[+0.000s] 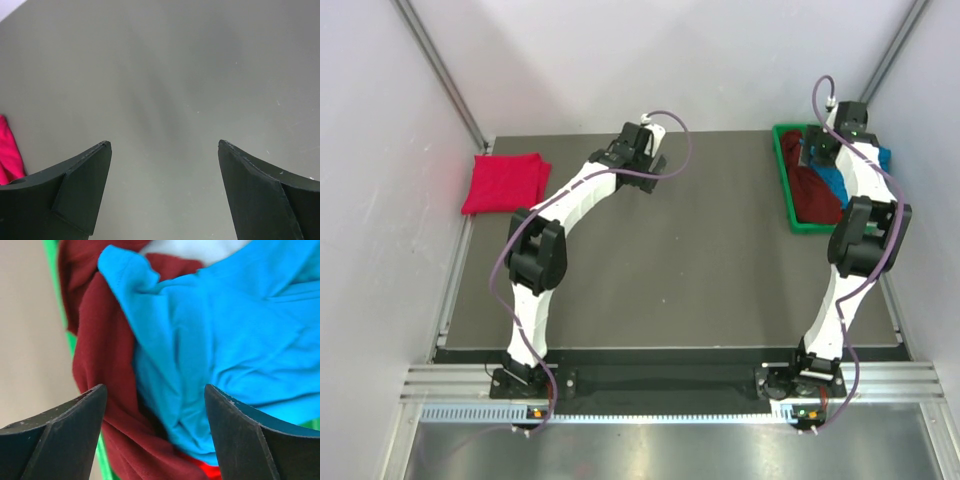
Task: Fold and stack the t-shirts
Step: Grab the tshirt from the pile
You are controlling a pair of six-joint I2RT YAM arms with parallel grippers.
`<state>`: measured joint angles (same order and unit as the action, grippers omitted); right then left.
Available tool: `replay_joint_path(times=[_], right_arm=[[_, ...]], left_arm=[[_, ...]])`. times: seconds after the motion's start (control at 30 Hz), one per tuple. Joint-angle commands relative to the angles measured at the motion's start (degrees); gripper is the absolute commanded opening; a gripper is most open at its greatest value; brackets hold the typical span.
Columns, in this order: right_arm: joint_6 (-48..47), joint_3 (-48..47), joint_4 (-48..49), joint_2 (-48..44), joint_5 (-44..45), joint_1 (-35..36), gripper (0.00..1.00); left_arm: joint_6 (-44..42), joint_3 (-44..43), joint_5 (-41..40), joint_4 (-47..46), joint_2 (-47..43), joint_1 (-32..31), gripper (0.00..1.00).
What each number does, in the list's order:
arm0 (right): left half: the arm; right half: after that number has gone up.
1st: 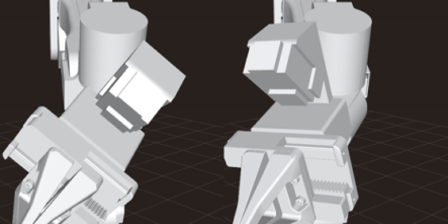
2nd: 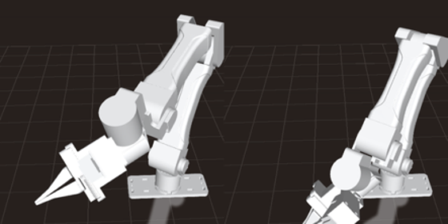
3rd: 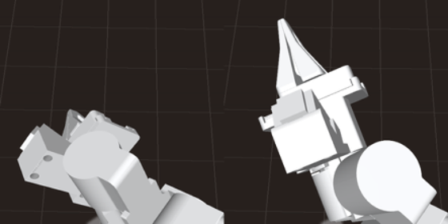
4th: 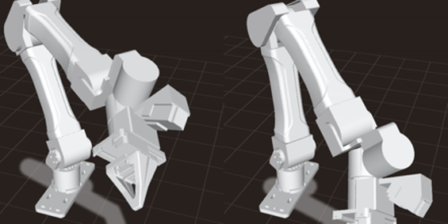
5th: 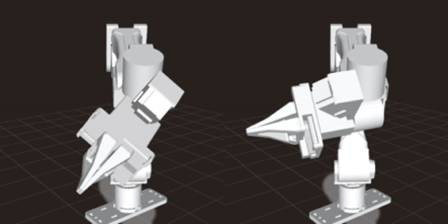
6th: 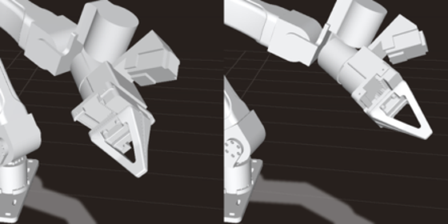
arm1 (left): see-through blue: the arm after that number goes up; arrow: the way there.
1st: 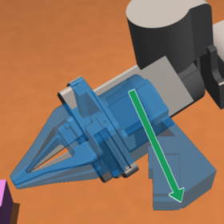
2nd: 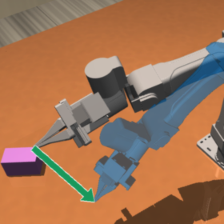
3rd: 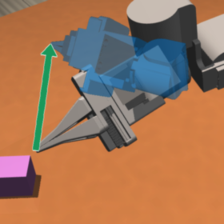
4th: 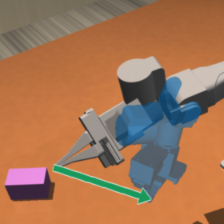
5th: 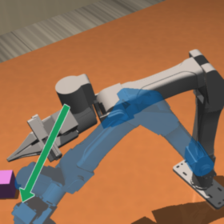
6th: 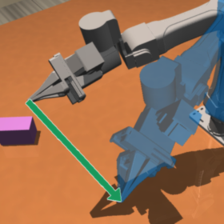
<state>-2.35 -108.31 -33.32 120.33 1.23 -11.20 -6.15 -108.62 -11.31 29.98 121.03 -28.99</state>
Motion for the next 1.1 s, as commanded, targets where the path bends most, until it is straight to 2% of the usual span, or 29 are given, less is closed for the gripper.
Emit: replay_joint_path(times=[0.0, 0.1, 0.2, 0.3, 0.37, 0.4, 0.47, 0.5, 0.6, 0.63, 0.73, 0.77, 0.8, 0.83, 0.9, 1.07], right_arm=[[0.5, -0.2, -1.4, -0.3, -5.4, 0.7, 0.78], [0.4, -0.1, -1.8, 0.3, -6.4, 0.7, 0.74], [0.3, 0.8, -1.9, 0.1, -7.5, 0.7, 0.65], [-0.2, 1.3, -2.0, -0.7, -10.2, 0.7, 0.61], [-0.7, 1.3, -2.4, -0.9, -11.5, 0.8, 0.45], [-1.2, 1.0, -2.6, -1.0, -11.9, 0.9, 0.34], [-1.1, 1.1, -2.7, -1.3, -12.7, 0.9, 0.27], [-1.2, 1.2, -2.6, -1.7, -13.3, 1.1, 0.19], [-1.4, 1.3, -2.6, -3.3, -13.3, 1.6, 0.05], [-1.3, 1.3, -2.5, -4.3, -13.0, 1.7, 0.04], [-1.2, 1.1, -2.5, -6.5, -12.0, 1.8, 0.05], [-1.0, 0.8, -2.5, -6.9, -11.3, 1.8, 0.09], [-0.6, 0.6, -2.5, -7.2, -10.4, 1.8, 0.31], [-0.3, 0.6, -2.6, -7.8, -8.9, 1.7, 0.44], [-0.3, 0.6, -2.9, -8.4, -8.8, 1.7, 0.50], [0.3, 2.8, -3.3, -10.1, -10.9, 1.9, 0.51]], left_arm=[[0.1, -2.0, -0.5, -2.0, 1.0, -0.4, 0.92], [0.1, -2.3, -0.4, -2.0, 0.9, -0.4, 0.92], [0.1, -1.9, -0.3, -1.9, 0.3, -0.4, 0.92], [0.4, -0.9, -0.6, -2.3, -0.1, -0.4, 0.92], [0.4, -0.3, -0.8, -2.4, -0.2, -0.4, 0.92], [0.4, -0.2, -1.1, -2.3, -0.2, -0.4, 0.92], [0.2, -0.2, -1.3, -2.6, -0.1, -0.4, 0.92], [0.1, -0.2, -1.3, -2.6, -0.2, -0.4, 0.92], [-0.1, -0.5, -1.4, -2.8, 0.2, -0.4, 0.92], [0.1, -0.7, -1.3, -2.8, 0.3, -0.4, 0.92], [0.4, -1.6, -1.0, -2.7, 1.3, -0.4, 0.92], [0.4, -1.9, -0.8, -2.6, 1.6, -0.4, 0.91], [0.6, -2.6, -0.6, -2.6, 1.7, -0.4, 0.91], [0.7, -2.9, -0.4, -2.6, 2.1, -0.4, 0.91], [0.7, -3.6, -0.4, -2.6, 2.5, -0.4, 0.91], [0.9, -3.9, -0.2, -2.5, 2.8, -0.4, 0.91]])
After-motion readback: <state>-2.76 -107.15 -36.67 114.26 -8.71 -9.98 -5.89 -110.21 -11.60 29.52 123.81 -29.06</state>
